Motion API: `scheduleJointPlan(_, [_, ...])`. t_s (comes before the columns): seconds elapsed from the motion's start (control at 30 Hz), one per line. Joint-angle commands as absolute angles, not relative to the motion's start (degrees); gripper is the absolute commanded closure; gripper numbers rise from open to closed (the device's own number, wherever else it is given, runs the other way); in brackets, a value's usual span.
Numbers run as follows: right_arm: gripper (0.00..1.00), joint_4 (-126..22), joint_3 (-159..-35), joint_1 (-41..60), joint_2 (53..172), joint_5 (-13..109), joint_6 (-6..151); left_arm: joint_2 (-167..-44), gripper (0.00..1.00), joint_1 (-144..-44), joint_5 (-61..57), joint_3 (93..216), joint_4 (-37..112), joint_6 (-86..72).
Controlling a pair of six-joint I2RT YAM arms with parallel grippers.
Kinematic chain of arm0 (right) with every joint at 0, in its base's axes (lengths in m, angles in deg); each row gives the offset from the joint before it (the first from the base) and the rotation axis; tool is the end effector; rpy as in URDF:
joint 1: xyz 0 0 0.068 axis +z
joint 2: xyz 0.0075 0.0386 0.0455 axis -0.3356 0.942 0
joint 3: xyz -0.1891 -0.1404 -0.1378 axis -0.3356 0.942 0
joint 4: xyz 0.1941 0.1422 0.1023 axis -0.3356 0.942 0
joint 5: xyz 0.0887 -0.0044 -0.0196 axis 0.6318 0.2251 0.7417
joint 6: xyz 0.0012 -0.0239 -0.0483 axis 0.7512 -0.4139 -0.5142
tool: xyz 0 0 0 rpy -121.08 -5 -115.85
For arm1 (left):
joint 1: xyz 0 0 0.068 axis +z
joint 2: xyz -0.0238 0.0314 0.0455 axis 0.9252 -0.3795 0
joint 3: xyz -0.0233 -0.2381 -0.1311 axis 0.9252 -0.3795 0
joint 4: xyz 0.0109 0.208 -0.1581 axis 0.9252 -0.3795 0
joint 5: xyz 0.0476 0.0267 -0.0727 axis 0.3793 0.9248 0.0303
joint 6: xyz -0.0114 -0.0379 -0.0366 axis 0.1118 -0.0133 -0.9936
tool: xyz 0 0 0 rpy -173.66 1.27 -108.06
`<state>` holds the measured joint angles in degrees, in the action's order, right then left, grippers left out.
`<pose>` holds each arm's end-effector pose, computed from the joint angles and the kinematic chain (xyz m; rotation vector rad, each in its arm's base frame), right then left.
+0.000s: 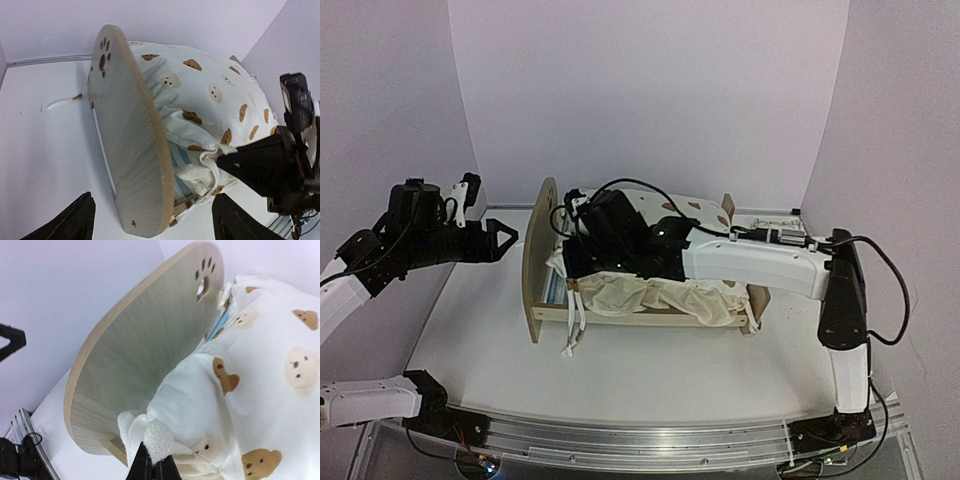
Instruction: Set up the pet bed
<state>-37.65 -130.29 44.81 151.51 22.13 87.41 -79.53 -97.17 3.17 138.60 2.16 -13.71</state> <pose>0.2265 0.4476 0.3072 -0.5574 1.9793 0.6443 0.1590 -0.0919 0.3526 0.2433 2.0762 -0.5661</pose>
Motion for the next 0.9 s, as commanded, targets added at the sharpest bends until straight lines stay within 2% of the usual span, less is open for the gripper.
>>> scheduleJointPlan(0.0, [1.00, -51.2, -123.9, 41.9, 144.9, 17.2, 89.4, -83.4, 0.23, -97.3, -6.0, 143.7, 6.5, -11.1])
scheduleJointPlan(0.13, [1.00, -54.2, -123.9, 39.8, 144.5, 15.9, 90.5, -86.1, 0.34, -97.3, -8.6, 145.5, 8.8, -10.6])
scheduleJointPlan(0.33, [1.00, -54.4, -123.1, 38.2, 143.9, 17.8, 91.5, -90.6, 0.34, -99.2, -11.1, 146.6, 10.9, -6.7])
scheduleJointPlan(0.57, [1.00, -55.4, -118.2, 37.7, 141.5, 19.2, 93.3, -96.1, 0.34, -108.6, -2.9, 147.5, 13.7, -1.0])
scheduleJointPlan(0.73, [1.00, -56.5, -115.2, 37.7, 140.0, 20.3, 94.3, -99.1, 0.48, -109.0, 3.8, 146.7, 15.0, -1.2])
scheduleJointPlan(0.87, [1.00, -56.9, -114.3, 37.6, 139.4, 20.5, 94.6, -101.3, 0.53, -109.0, 4.1, 146.0, 14.6, -1.7])
